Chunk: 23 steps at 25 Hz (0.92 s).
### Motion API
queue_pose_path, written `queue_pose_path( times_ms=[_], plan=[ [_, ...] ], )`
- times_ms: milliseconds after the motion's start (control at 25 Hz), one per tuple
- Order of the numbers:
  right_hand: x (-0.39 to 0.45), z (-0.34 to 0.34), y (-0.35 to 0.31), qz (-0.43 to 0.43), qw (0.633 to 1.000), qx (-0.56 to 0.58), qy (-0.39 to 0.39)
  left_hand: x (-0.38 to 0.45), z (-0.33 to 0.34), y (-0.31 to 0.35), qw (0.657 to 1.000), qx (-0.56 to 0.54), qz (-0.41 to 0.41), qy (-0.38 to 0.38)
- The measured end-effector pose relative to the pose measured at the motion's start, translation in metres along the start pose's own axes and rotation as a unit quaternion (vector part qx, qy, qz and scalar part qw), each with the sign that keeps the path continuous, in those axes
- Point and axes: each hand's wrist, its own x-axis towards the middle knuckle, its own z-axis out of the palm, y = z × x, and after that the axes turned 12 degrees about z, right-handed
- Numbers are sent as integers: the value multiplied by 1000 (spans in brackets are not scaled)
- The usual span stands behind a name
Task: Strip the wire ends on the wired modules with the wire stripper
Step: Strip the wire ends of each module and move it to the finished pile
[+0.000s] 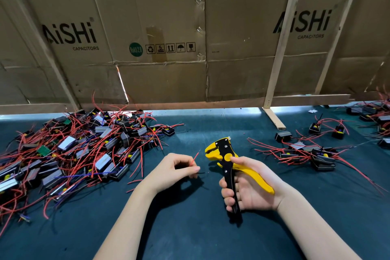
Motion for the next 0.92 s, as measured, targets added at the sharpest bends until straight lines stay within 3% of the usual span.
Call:
queue_pose_path(
  times_ms=[240,680,920],
  plan=[
    [0,0,0,-2,999,-38,-12,6,9,-4,991,38,-7,130],
    [0,-2,0,-1,998,-58,-34,9,16,-5,984,60,-16,168],
    [0,2,-2,2,999,-47,0,9,15,-2,985,60,-14,159]
  ],
)
